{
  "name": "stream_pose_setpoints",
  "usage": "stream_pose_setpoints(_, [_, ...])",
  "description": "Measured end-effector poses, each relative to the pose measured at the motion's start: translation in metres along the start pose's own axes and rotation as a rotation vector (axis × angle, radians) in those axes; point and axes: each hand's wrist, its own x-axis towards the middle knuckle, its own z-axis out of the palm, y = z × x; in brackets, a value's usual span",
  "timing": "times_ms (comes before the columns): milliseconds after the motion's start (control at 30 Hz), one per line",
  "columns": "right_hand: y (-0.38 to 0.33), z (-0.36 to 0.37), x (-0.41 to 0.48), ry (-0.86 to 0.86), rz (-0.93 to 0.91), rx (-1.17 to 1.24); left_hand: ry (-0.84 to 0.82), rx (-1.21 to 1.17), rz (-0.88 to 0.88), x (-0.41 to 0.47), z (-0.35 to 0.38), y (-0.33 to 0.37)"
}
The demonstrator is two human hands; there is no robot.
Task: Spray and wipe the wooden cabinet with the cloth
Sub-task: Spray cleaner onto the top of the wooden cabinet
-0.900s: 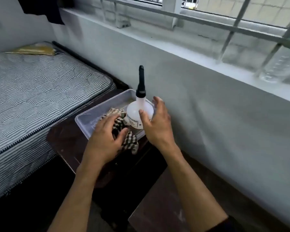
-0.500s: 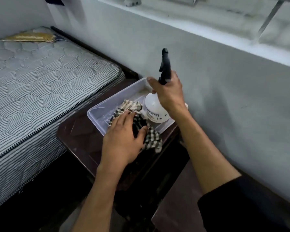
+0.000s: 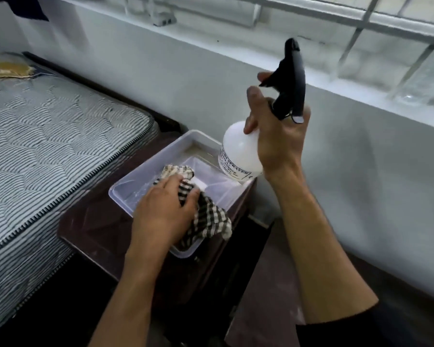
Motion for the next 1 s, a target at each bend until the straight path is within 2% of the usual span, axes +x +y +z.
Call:
stream_pose_setpoints(133, [-0.027,-0.042,-0.036,0.062,-0.036,-0.044,0.034,-0.001,0.031,-0.017,-0.004,0.026])
stream_pose_setpoints(300, [-0.047,-0.105,-0.097,0.179,0.048,-0.051,0.104,-0.047,0.122,-0.075,-0.002,0.069])
stream_pose_setpoints(433, [-0.066,-0.173,-0.146,0.084,0.142,-0.017,0.117,-0.121,0.175,-0.14,0.011,0.095])
stream_pose_setpoints(600, [-0.064,-0.239,-0.212,-0.075,0.25,0.05,-0.013,-0.119,0.174,-0.196,0.039,0.103])
stream_pose_setpoints(733, [-0.04,-0.27,-0.268,-0.187,0.418,-0.079,-0.119,-0.11,0.121,-0.219,0.076,0.092])
stream_pose_setpoints(867, [-0.007,-0.28,-0.318,-0.162,0.593,-0.184,-0.258,-0.108,0.072,-0.238,0.115,0.084])
stream_pose_setpoints(1000, [0.018,-0.271,-0.348,-0.1,0.676,-0.324,-0.296,-0.111,0.087,-0.245,0.131,0.075])
